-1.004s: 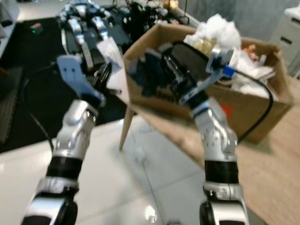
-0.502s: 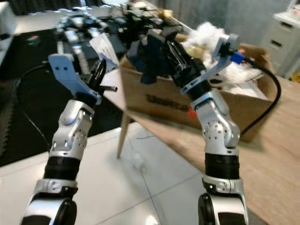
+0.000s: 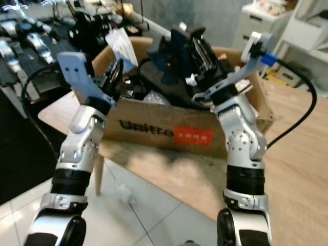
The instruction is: Picking trash to rubbish bin
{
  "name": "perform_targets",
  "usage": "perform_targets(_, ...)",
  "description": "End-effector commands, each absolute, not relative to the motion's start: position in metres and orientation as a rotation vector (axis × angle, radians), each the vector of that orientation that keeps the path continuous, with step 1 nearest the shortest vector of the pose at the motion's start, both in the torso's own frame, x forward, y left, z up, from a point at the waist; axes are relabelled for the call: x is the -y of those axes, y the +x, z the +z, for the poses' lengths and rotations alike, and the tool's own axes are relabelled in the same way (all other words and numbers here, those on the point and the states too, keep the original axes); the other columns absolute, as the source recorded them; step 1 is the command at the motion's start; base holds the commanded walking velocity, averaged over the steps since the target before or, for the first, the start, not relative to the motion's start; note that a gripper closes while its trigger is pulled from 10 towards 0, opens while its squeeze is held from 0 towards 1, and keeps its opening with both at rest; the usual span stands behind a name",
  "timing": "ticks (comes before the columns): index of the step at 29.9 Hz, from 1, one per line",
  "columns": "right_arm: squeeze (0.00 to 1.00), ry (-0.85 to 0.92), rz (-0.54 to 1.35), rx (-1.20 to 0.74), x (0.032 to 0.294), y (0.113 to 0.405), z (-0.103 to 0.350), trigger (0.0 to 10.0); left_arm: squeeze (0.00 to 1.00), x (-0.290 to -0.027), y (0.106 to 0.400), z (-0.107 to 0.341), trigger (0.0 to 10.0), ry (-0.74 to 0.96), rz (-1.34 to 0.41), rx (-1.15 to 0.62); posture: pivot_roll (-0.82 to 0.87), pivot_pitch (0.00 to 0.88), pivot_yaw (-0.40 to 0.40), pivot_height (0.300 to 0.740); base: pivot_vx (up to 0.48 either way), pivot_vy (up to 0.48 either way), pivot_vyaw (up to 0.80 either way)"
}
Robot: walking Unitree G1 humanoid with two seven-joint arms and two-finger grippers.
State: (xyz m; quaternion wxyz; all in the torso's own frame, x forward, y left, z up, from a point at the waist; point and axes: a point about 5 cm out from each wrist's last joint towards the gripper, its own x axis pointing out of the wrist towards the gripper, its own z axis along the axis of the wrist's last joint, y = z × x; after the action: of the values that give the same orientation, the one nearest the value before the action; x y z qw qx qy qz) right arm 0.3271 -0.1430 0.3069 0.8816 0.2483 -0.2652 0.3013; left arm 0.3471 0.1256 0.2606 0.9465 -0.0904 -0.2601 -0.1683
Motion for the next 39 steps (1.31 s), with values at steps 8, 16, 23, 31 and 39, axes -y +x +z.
perform_targets(8, 0.00, 0.352, 0.513, 0.489, 0.146, 0.334, 0.300, 10.0, 0.00, -0.127, 0.348, 0.263, 10.0, -0.167, -0.325, 0.518, 0.00, 0.075, 0.015, 0.740, 0.000, 0.000, 0.00)
perform_targets(16, 0.00, 0.290, 0.380, 0.451, 0.160, 0.344, 0.296, 10.0, 0.00, -0.123, 0.347, 0.265, 10.0, -0.076, -0.327, 0.525, 0.00, 0.078, 0.013, 0.740, 0.000, 0.000, 0.00)
perform_targets(23, 1.00, 0.336, 0.353, 0.486, 0.166, 0.343, 0.301, 10.0, 1.00, -0.113, 0.346, 0.258, 10.0, 0.050, -0.385, 0.493, 0.00, 0.078, 0.013, 0.740, 0.000, 0.000, 0.00)
perform_targets(31, 1.00, 0.375, 0.308, 0.549, 0.174, 0.339, 0.310, 10.0, 1.00, -0.108, 0.345, 0.257, 10.0, 0.095, -0.404, 0.489, 0.00, 0.080, 0.017, 0.740, 0.000, 0.000, 0.00)
perform_targets(39, 1.00, 0.362, 0.317, 0.596, 0.179, 0.334, 0.323, 10.0, 1.00, -0.109, 0.346, 0.260, 10.0, 0.101, -0.381, 0.496, -0.01, 0.080, 0.018, 0.740, 0.000, 0.000, 0.00)
